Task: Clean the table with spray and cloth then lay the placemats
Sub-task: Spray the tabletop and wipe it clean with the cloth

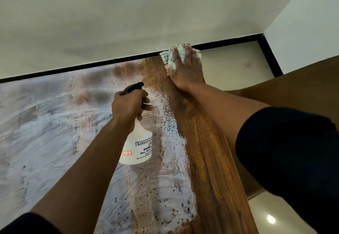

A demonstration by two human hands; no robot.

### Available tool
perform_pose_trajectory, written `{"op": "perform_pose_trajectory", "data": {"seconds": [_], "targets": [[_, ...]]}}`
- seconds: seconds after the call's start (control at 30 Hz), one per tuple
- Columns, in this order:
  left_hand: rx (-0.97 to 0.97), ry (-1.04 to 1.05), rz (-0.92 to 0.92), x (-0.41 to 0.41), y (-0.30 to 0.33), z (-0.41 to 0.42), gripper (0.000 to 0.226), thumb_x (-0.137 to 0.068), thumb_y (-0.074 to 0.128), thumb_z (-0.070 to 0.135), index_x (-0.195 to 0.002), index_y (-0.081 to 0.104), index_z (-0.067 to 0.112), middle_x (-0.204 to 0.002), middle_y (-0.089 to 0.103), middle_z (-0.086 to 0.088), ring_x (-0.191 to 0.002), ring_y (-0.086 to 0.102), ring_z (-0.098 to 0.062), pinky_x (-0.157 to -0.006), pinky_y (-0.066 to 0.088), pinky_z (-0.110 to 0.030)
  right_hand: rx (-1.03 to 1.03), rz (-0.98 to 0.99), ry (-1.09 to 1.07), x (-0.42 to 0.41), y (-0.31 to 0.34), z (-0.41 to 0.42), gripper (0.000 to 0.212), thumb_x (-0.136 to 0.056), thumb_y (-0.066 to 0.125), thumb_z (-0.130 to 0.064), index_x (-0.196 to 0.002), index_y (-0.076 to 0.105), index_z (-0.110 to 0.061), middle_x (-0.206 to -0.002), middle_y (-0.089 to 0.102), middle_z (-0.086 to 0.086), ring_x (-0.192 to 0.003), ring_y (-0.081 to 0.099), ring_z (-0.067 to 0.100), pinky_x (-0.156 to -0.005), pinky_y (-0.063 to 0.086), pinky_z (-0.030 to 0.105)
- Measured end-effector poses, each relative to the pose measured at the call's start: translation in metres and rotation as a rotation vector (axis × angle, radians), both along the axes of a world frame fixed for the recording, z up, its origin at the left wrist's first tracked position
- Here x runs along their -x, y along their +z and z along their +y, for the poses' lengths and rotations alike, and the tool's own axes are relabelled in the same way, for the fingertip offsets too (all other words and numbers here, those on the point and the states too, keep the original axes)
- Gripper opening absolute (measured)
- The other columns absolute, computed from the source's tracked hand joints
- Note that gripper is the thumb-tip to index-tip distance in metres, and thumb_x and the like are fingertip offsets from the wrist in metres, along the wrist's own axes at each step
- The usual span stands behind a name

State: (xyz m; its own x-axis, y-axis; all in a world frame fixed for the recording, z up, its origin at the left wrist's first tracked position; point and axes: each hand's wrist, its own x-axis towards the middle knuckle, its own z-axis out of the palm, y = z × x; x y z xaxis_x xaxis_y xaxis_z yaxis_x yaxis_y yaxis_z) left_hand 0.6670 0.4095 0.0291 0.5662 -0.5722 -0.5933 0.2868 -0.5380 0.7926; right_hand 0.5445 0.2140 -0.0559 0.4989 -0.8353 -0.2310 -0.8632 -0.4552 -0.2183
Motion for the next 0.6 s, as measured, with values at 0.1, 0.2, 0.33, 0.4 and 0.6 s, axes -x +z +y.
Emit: {"op": "perform_pose_trajectory", "data": {"seconds": [0.1,0.2,0.33,0.4,0.6], "targets": [[-0.001,0.001,0.003,-0.004,0.001,0.01,0.046,-0.095,0.064,0.008,-0.137,0.069,0.027,-0.077,0.073,-0.007,-0.067,0.075,-0.023,-0.04,0.036,-0.024,-0.03,0.0,-0.026,0.004,0.003,-0.003,0.078,-0.102,0.026,-0.066,-0.162,-0.014,-0.037,-0.169,-0.024,0.015,-0.157,-0.019,0.033,-0.127,-0.005,0.048],[-0.008,0.002,0.01,-0.007,0.003,0.021,0.042,-0.095,0.065,0.009,-0.128,0.07,0.034,-0.074,0.073,-0.005,-0.065,0.075,-0.022,-0.042,0.036,-0.024,-0.002,-0.01,0.029,0.011,0.002,0.015,0.076,-0.104,0.025,-0.063,-0.162,-0.014,-0.036,-0.169,-0.021,0.016,-0.157,-0.017,0.035,-0.128,-0.004,0.048],[-0.032,0.005,0.006,-0.007,0.007,0.032,0.02,-0.094,0.067,0.011,-0.101,0.073,0.029,-0.075,0.075,-0.006,-0.065,0.075,-0.023,-0.043,0.038,-0.025,0.075,-0.019,0.101,0.041,0.004,0.067,0.073,-0.104,0.023,-0.063,-0.164,-0.009,-0.035,-0.172,-0.011,0.015,-0.158,-0.008,0.036,-0.128,0.002,0.051],[-0.038,0.001,0.008,-0.006,0.011,0.035,0.018,-0.094,0.067,0.011,-0.092,0.07,0.029,-0.075,0.075,-0.006,-0.068,0.074,-0.025,-0.044,0.038,-0.026,0.077,-0.021,0.108,0.062,0.004,0.1,0.072,-0.105,0.021,-0.064,-0.163,-0.01,-0.036,-0.172,-0.013,0.014,-0.158,-0.011,0.033,-0.128,-0.003,0.048],[-0.008,0.02,0.058,-0.009,0.02,0.044,0.018,-0.094,0.067,0.01,-0.092,0.066,0.028,-0.078,0.074,-0.007,-0.068,0.074,-0.025,-0.043,0.038,-0.025,0.07,0.021,0.071,0.091,0.002,0.143,0.074,-0.104,0.021,-0.067,-0.162,-0.015,-0.038,-0.17,-0.022,0.013,-0.157,-0.021,0.032,-0.127,-0.008,0.049]]}}
